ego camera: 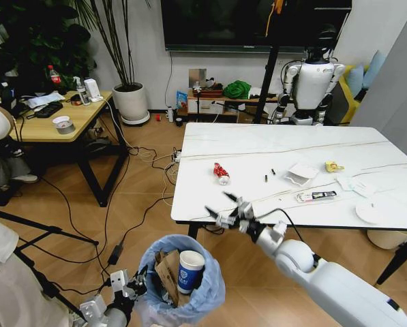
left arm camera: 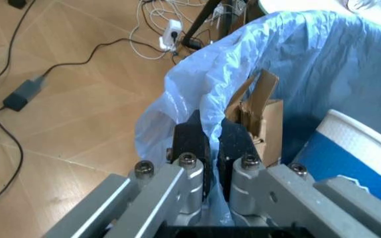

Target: Pick up the trash bin and place the trash from the table into it.

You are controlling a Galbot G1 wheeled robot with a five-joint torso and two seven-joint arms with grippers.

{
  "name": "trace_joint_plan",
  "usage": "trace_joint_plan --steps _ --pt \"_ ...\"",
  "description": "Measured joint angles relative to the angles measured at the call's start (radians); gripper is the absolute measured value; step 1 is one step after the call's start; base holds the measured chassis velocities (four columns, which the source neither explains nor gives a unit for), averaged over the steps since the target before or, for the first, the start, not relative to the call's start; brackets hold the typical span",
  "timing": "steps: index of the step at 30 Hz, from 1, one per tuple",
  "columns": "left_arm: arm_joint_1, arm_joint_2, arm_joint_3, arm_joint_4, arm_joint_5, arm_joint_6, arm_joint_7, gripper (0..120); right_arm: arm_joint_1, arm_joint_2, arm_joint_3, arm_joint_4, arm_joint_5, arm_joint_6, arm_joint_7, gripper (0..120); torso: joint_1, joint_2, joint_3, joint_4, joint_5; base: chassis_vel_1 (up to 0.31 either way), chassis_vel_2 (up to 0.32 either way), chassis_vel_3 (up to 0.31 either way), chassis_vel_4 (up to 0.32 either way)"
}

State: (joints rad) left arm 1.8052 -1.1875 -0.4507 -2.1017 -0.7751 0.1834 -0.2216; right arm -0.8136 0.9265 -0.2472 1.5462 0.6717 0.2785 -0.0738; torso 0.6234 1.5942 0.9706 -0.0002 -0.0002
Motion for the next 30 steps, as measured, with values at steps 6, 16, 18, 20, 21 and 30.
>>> trace_joint_plan --steps 6,16,18,20,21,30 --pt "0.019 -0.009 -0.008 -0.009 0.012 -0.002 0.003 0 0.109 0.116 -0.022 -0.112 -0.008 -0.073 0.170 100 0.000 0.000 0.000 0.0002 -0.0001 0.000 0.000 0.000 0.000" --pt "0.027 -0.015 -0.018 -0.027 0.016 -0.002 0.003 0 0.207 0.309 -0.036 -0.312 -0.006 -0.120 0.226 100 0.000 0.000 0.000 0.0005 0.0000 0.000 0.000 0.000 0.000" --pt "0.028 -0.010 -0.020 -0.028 0.014 -0.002 0.003 0 0.220 0.329 -0.030 -0.365 -0.014 -0.119 0.225 100 0.000 0.000 0.000 0.0003 0.0000 0.000 0.000 0.000 0.000" --pt "0.026 -0.005 -0.020 -0.028 0.013 -0.002 0.003 0 0.228 0.338 -0.021 -0.402 -0.026 -0.117 0.225 100 0.000 0.000 0.000 -0.0001 -0.0001 0.000 0.000 0.000 0.000" --pt "0.025 -0.004 -0.019 -0.026 0.013 -0.002 0.003 0 0.232 0.344 -0.016 -0.423 -0.033 -0.116 0.225 100 0.000 0.000 0.000 -0.0003 -0.0001 0.000 0.000 0.000 0.000" --pt "0.021 0.003 -0.020 -0.023 0.009 -0.002 0.002 0 0.266 0.387 0.001 -0.544 -0.057 -0.113 0.233 100 0.000 0.000 0.000 0.0000 -0.0001 0.000 0.000 0.000 0.000"
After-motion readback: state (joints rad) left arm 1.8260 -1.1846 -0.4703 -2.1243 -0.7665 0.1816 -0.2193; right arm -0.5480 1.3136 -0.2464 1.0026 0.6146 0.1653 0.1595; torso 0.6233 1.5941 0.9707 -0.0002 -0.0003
